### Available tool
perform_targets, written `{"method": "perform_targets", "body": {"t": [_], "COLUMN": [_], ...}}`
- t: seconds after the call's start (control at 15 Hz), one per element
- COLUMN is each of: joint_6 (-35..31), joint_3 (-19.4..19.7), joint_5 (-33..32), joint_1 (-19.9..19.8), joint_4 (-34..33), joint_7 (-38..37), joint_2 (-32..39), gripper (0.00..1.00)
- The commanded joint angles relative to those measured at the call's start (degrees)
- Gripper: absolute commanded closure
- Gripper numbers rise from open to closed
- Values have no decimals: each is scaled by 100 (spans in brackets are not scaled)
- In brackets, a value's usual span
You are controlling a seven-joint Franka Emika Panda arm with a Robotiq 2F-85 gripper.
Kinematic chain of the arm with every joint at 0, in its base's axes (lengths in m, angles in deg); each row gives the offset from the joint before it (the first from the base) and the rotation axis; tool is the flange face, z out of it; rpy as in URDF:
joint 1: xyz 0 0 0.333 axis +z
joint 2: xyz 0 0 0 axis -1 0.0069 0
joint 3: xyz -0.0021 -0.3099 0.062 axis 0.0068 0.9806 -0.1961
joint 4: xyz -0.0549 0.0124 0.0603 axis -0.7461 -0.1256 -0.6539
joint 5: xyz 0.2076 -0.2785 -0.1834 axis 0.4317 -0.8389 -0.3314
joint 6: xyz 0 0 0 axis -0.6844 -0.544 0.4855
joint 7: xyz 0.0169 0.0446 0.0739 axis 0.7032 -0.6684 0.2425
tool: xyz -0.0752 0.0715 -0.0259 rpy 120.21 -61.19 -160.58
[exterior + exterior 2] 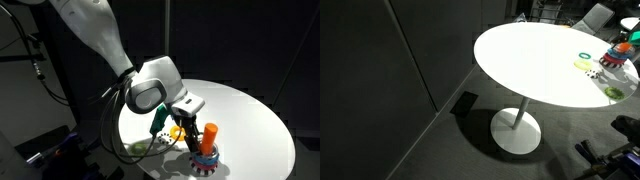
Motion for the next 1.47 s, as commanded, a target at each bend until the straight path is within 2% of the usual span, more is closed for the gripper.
{"method": "perform_targets", "body": {"t": [0.0, 0.8, 0.87, 1.0, 1.4], "joint_6": [-141, -212, -217, -223, -193], "joint_3": [81, 55, 54, 58, 65], "joint_5": [281, 488, 489, 493, 490], "joint_1": [120, 126, 126, 130, 130], "joint_4": [36, 26, 27, 26, 41], "joint_7": [272, 413, 416, 419, 441], "joint_2": [54, 142, 147, 157, 75], "gripper": [0, 0, 23, 32, 82]}}
